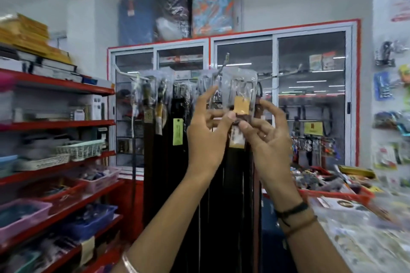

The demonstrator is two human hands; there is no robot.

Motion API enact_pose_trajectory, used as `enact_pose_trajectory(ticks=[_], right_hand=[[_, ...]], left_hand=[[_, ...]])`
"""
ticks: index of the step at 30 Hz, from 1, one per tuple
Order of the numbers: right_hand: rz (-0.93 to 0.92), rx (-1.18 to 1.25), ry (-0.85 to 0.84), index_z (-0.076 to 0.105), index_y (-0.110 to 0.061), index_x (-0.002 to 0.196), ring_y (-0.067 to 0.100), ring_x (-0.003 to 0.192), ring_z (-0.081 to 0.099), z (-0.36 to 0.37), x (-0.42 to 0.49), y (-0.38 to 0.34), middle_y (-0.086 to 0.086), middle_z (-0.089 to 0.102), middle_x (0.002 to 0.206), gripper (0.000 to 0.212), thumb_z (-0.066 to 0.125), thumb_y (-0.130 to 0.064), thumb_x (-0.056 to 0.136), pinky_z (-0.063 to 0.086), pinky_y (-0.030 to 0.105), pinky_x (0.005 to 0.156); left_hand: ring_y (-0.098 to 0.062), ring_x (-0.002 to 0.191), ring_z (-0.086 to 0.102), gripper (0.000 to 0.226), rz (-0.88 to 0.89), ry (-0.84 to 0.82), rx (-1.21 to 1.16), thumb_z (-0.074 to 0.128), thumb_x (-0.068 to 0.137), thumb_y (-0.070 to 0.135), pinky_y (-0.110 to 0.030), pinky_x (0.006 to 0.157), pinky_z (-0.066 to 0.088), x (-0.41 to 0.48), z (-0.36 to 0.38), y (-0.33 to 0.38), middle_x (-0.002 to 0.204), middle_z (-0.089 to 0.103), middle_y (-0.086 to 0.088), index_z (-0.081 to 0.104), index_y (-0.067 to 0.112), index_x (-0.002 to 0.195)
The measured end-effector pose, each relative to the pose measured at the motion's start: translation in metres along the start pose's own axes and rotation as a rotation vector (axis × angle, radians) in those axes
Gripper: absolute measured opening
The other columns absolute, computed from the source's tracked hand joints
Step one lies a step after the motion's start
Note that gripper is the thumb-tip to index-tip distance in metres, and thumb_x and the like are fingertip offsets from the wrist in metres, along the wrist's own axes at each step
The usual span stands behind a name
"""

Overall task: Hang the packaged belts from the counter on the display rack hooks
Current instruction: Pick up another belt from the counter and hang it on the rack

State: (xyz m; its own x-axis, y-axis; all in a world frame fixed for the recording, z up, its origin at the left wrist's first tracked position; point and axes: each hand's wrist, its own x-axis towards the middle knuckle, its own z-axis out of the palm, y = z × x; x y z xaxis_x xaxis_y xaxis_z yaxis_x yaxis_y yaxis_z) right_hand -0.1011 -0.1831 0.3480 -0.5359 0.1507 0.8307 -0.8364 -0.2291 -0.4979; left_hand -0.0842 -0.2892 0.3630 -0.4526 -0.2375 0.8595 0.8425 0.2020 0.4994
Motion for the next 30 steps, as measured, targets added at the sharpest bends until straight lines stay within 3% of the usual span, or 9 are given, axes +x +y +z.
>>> enact_pose_trajectory(ticks=[3, 7, 10, 16, 19, 22, 26, 30], right_hand=[[-0.060, -0.006, 0.016, 0.055, -0.021, 0.121, 0.008, 0.082, 0.069, 0.023, 0.019, -0.002, 0.004, 0.071, 0.089, 0.042, 0.066, -0.005, 0.084, 0.052, 0.017, 0.074], [-0.134, 0.012, 0.068, 0.063, -0.028, 0.110, 0.003, 0.077, 0.066, 0.039, 0.040, -0.005, -0.004, 0.070, 0.080, 0.035, 0.066, -0.005, 0.084, 0.049, 0.015, 0.072], [-0.157, 0.004, 0.106, 0.062, -0.024, 0.114, -0.003, 0.071, 0.064, 0.044, 0.053, -0.007, -0.006, 0.068, 0.076, 0.035, 0.065, -0.005, 0.085, 0.048, 0.010, 0.069], [-0.128, -0.109, 0.117, 0.063, -0.018, 0.119, 0.006, 0.067, 0.056, 0.039, 0.064, 0.008, 0.003, 0.060, 0.072, 0.036, 0.067, -0.012, 0.084, 0.049, 0.011, 0.067], [-0.102, -0.130, 0.095, 0.063, -0.018, 0.120, 0.004, 0.066, 0.054, 0.037, 0.064, 0.021, -0.007, 0.058, 0.067, 0.037, 0.067, -0.012, 0.084, 0.051, 0.012, 0.069], [-0.060, -0.145, 0.053, 0.062, -0.017, 0.121, 0.001, 0.070, 0.059, 0.034, 0.064, 0.032, -0.016, 0.064, 0.068, 0.039, 0.069, -0.013, 0.082, 0.052, 0.016, 0.076], [-0.023, -0.204, 0.061, 0.061, -0.019, 0.114, 0.015, 0.087, 0.069, 0.031, 0.065, 0.043, 0.009, 0.074, 0.093, 0.039, 0.074, -0.022, 0.078, 0.055, 0.031, 0.084], [0.009, -0.285, 0.060, 0.063, -0.022, 0.105, 0.015, 0.086, 0.071, 0.027, 0.063, 0.045, 0.005, 0.074, 0.090, 0.028, 0.073, -0.028, 0.079, 0.058, 0.041, 0.083]], left_hand=[[-0.027, 0.083, 0.068, 0.045, 0.053, 0.001, 0.010, 0.063, 0.088, 0.015, -0.036, 0.074, 0.057, 0.029, -0.008, 0.004, 0.090, 0.069, -0.008, 0.054, 0.040, 0.125], [-0.014, 0.069, 0.062, 0.036, 0.088, -0.019, 0.028, 0.062, 0.089, 0.018, -0.026, 0.060, 0.051, 0.058, -0.012, 0.007, 0.083, 0.065, 0.000, 0.061, 0.031, 0.122], [-0.010, 0.071, 0.062, 0.036, 0.077, -0.043, 0.024, 0.063, 0.089, 0.021, -0.030, 0.067, 0.057, 0.073, -0.011, 0.011, 0.085, 0.065, 0.001, 0.061, 0.031, 0.123], [-0.012, 0.075, 0.064, 0.037, 0.033, -0.044, 0.023, 0.065, 0.087, 0.022, -0.042, 0.077, 0.058, 0.082, -0.008, -0.002, 0.079, 0.066, 0.008, 0.062, 0.028, 0.123], [-0.009, 0.076, 0.064, 0.039, -0.002, -0.051, 0.013, 0.063, 0.089, 0.019, -0.031, 0.068, 0.058, 0.078, -0.008, -0.013, 0.078, 0.063, 0.009, 0.059, 0.024, 0.127], [-0.011, 0.080, 0.067, 0.039, -0.024, -0.049, 0.036, 0.062, 0.089, 0.019, -0.031, 0.067, 0.059, 0.076, -0.009, -0.024, 0.079, 0.063, 0.011, 0.058, 0.026, 0.128], [-0.025, 0.086, 0.069, 0.040, 0.009, -0.059, 0.084, 0.061, 0.090, 0.019, -0.039, 0.069, 0.062, 0.072, -0.011, -0.031, 0.078, 0.060, 0.014, 0.056, 0.030, 0.129], [-0.024, 0.085, 0.067, 0.043, 0.037, -0.093, 0.148, 0.059, 0.091, 0.019, -0.045, 0.076, 0.061, 0.071, -0.013, -0.037, 0.089, 0.061, 0.008, 0.052, 0.033, 0.132]])
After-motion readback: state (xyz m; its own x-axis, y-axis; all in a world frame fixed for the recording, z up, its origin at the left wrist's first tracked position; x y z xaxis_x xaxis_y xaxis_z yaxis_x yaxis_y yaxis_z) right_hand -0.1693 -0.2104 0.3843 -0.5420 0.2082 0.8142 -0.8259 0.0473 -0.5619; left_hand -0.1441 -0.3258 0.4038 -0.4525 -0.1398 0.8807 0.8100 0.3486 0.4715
